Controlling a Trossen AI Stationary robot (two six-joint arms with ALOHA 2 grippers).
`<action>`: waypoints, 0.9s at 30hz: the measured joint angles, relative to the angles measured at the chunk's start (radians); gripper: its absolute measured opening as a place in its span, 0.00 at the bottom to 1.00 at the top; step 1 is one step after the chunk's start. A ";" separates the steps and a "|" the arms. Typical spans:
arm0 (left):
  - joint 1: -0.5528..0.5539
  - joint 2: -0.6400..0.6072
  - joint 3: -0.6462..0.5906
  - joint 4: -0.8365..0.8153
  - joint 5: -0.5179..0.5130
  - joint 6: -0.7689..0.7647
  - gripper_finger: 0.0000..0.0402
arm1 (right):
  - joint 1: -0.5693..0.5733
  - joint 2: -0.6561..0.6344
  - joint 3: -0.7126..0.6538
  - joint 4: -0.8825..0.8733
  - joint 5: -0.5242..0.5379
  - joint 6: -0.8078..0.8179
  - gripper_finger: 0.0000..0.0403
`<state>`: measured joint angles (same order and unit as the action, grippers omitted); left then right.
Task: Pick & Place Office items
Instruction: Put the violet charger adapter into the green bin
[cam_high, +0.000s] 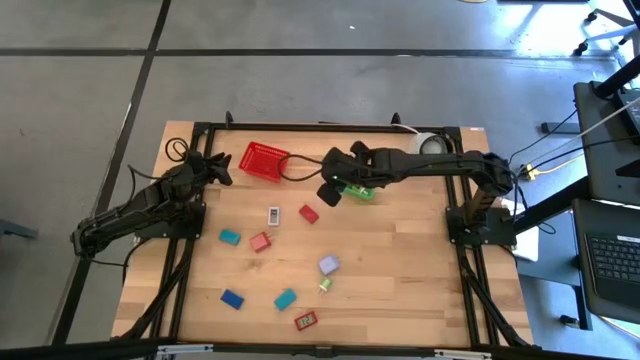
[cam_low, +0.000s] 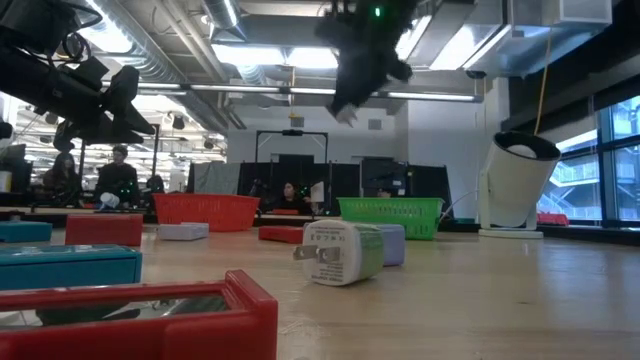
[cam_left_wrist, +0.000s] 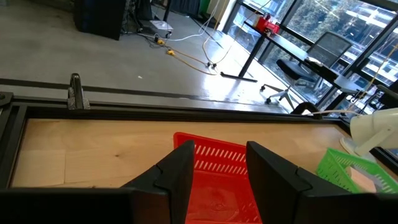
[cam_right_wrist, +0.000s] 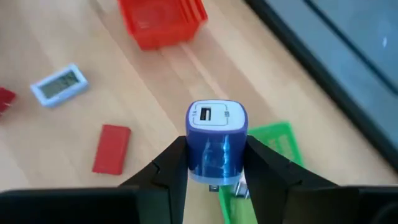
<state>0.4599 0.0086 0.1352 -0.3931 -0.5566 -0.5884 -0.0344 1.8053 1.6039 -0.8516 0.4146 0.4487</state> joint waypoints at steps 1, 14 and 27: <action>0.000 0.000 0.000 0.000 0.000 0.000 0.35 | -0.007 0.000 -0.022 0.016 -0.010 0.023 0.32; 0.000 0.000 0.000 0.000 0.000 0.000 0.35 | -0.060 0.000 -0.236 0.118 -0.068 0.255 0.32; 0.000 0.000 0.000 0.000 0.000 0.000 0.35 | -0.130 0.000 -0.373 0.103 -0.068 0.310 0.32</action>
<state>0.4599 0.0086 0.1352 -0.3931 -0.5564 -0.5884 -0.1642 1.8053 1.2305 -0.7486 0.3465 0.7588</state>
